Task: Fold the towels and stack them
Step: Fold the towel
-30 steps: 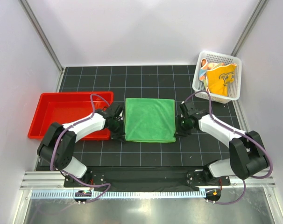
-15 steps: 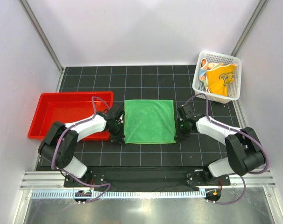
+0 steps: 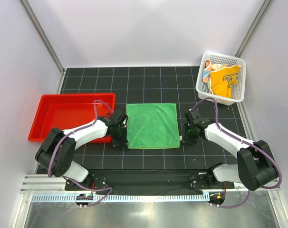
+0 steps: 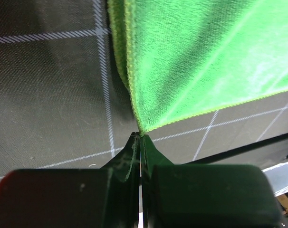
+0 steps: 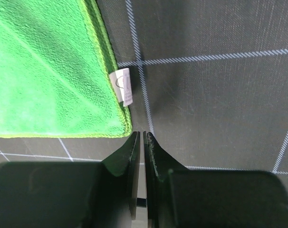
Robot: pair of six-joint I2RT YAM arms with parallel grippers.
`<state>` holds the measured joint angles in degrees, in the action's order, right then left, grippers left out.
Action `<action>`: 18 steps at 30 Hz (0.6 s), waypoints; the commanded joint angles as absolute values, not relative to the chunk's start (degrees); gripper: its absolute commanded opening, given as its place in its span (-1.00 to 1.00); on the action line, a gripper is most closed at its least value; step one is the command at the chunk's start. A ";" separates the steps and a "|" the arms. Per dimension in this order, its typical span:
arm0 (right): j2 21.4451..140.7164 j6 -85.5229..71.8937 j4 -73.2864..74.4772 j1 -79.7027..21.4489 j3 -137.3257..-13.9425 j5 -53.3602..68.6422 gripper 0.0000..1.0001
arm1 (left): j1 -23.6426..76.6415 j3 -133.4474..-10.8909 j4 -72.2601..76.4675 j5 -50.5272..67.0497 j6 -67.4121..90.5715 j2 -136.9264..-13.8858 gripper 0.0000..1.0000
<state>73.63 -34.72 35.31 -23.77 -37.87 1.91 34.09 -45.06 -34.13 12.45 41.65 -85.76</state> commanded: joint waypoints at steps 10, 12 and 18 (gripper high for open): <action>70.66 -35.68 37.53 -24.26 -44.55 3.68 -0.67 | 34.89 -52.18 -41.64 9.41 41.05 -81.56 -0.12; 71.71 -35.86 36.57 -24.61 -45.44 4.13 -0.66 | 34.89 -54.83 -43.41 7.48 39.82 -81.47 -0.09; 75.58 -37.70 30.77 -25.31 -43.69 7.56 -0.66 | 34.98 -55.82 -34.56 16.07 39.90 -81.38 -0.19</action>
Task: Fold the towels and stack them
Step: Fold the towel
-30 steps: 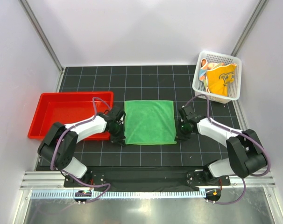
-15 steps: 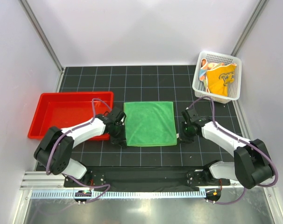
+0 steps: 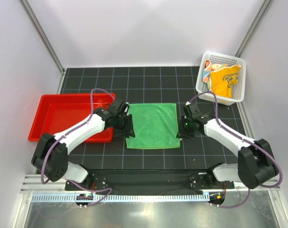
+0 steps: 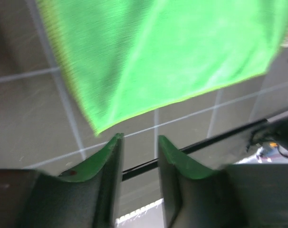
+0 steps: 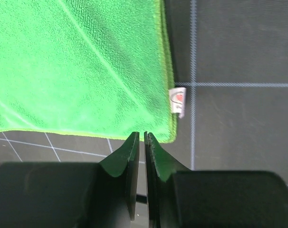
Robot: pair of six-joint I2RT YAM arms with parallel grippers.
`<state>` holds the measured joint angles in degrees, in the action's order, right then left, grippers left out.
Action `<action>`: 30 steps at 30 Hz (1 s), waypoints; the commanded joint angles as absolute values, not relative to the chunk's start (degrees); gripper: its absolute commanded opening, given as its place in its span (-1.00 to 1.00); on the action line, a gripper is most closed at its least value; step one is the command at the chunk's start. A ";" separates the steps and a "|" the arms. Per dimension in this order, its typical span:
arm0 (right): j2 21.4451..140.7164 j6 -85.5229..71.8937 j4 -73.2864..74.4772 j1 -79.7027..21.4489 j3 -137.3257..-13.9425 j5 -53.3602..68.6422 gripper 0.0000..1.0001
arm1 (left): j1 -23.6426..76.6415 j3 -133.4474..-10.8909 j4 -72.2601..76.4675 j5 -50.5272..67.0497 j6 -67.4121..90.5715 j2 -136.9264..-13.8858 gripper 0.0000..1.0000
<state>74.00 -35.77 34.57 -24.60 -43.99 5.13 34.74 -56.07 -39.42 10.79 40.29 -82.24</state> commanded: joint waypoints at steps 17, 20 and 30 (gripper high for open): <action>71.02 -36.75 33.48 -25.66 -38.13 3.78 -0.57 | 37.18 -51.84 -35.41 13.63 39.49 -83.69 -0.32; 70.75 -32.11 35.51 -25.49 -45.68 3.07 -0.33 | 37.09 -63.69 -39.55 11.35 33.42 -82.53 -0.09; 93.40 -0.64 42.88 -16.26 -81.25 13.80 -0.09 | 27.08 -91.74 -42.71 16.16 4.50 -96.04 0.10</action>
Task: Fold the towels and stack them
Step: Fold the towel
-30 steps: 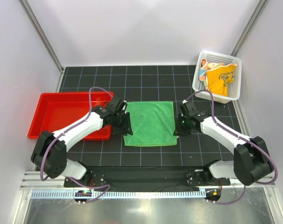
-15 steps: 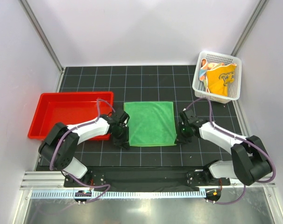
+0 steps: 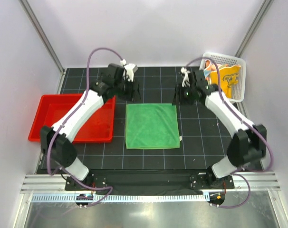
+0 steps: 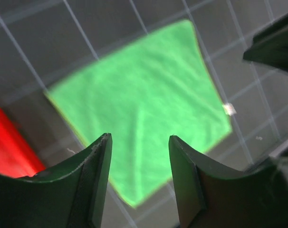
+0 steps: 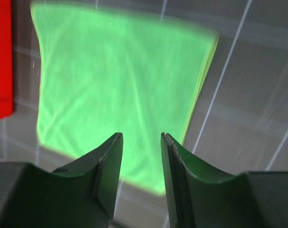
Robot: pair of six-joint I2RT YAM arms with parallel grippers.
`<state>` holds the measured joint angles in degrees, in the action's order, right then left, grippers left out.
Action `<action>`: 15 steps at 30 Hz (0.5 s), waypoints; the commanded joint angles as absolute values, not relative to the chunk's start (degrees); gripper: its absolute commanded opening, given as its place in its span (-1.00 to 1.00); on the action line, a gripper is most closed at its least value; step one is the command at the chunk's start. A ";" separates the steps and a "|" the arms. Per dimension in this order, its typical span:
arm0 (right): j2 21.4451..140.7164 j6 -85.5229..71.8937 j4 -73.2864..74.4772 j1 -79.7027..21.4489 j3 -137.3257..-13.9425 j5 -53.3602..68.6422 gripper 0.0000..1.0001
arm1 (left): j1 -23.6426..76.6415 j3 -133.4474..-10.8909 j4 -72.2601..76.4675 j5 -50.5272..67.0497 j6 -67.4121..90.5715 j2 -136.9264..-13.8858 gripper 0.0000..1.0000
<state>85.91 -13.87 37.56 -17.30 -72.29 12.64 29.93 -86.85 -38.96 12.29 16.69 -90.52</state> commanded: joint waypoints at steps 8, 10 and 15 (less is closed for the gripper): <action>106.51 8.96 42.36 -14.77 -92.63 15.81 0.18 | 21.97 -108.89 -51.24 16.53 -5.35 -116.88 0.09; 111.06 10.97 44.02 -13.72 -96.40 17.65 0.15 | 21.97 -110.83 -51.33 15.82 -6.50 -118.65 0.08; 118.90 15.81 49.03 -12.48 -104.05 18.81 -0.11 | 21.97 -113.20 -51.68 16.87 -11.68 -122.25 0.06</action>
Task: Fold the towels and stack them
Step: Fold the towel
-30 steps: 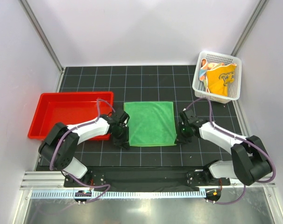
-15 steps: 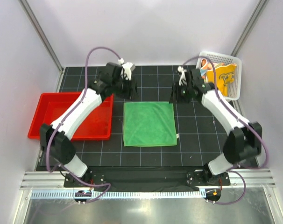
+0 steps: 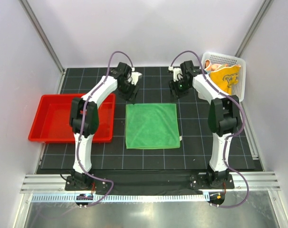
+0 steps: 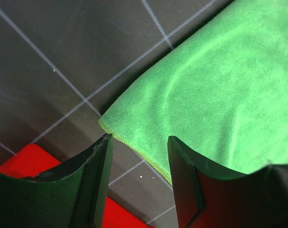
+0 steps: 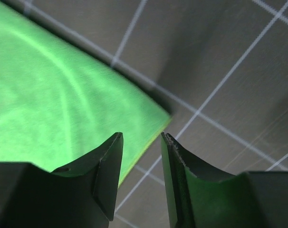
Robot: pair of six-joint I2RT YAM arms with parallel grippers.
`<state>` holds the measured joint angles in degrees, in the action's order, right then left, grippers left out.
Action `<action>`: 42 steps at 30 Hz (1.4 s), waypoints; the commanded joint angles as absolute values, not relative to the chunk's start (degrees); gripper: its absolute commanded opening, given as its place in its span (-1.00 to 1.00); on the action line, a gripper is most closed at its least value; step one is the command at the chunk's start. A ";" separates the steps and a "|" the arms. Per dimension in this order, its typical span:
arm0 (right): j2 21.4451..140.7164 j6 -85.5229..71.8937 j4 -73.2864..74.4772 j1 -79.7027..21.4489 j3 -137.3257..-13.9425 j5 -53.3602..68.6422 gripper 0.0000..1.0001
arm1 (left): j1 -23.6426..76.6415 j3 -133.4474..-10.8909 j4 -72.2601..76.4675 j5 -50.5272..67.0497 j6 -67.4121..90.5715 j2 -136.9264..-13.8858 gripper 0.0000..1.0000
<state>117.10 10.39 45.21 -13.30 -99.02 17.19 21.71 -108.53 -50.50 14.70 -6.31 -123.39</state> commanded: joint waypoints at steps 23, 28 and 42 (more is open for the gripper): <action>130.34 25.05 55.11 -10.37 -111.09 24.43 -0.10 | 21.53 -120.67 -60.21 16.79 -18.98 -134.21 -0.03; 131.13 25.57 55.46 -10.28 -111.53 24.87 -0.15 | 21.09 -120.94 -60.90 17.40 -19.42 -134.91 -0.06; 132.63 26.54 54.58 -10.20 -112.94 26.54 -0.14 | 20.66 -122.34 -60.37 14.59 -19.95 -137.72 0.00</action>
<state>132.31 25.17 54.50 -10.37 -110.65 24.62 21.23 -119.59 -59.75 15.42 -18.50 -137.03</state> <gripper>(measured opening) 0.437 0.497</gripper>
